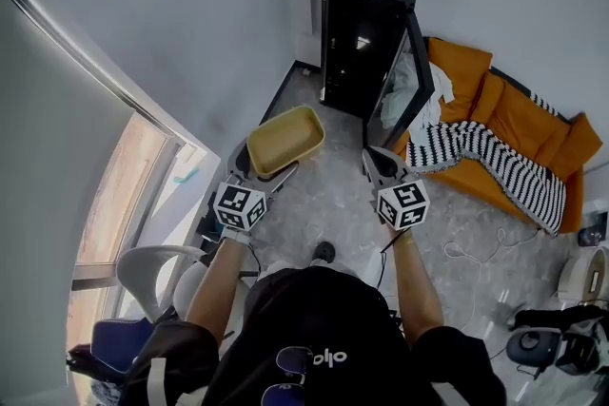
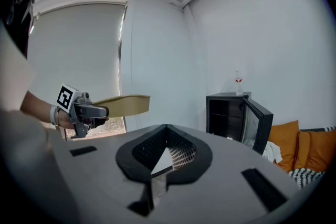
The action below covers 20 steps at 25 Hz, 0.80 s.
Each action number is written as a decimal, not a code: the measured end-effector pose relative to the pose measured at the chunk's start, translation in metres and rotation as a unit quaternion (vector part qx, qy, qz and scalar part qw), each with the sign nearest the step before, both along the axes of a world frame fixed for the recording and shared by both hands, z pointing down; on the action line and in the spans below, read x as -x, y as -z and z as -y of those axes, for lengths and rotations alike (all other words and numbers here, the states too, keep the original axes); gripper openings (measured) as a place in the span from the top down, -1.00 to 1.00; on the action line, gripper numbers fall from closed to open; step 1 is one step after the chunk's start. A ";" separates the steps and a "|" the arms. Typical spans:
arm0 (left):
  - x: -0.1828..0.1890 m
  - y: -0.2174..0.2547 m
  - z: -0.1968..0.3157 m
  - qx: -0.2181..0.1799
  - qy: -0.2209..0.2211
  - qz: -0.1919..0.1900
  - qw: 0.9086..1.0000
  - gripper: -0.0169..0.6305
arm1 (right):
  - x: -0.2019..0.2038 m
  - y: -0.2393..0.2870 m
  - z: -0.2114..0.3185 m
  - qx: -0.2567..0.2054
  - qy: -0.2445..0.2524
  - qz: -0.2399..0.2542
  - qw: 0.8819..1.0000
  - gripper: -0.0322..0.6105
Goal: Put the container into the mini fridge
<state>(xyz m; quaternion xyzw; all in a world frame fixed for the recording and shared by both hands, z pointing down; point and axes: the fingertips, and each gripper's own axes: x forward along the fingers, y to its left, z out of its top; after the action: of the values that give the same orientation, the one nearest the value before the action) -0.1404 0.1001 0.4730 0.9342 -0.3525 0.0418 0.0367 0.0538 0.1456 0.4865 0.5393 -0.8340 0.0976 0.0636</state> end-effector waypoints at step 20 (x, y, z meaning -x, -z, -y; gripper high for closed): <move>-0.081 -0.016 0.124 0.010 -0.053 0.002 0.999 -0.69 | -0.074 -0.016 0.101 0.010 -0.053 0.006 0.999 0.88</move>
<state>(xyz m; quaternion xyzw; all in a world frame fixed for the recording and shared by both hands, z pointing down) -0.0595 -0.0236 0.4890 0.9509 -0.3026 0.0496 0.0432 0.1276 0.0442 0.5027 0.5813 -0.8038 0.1121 0.0584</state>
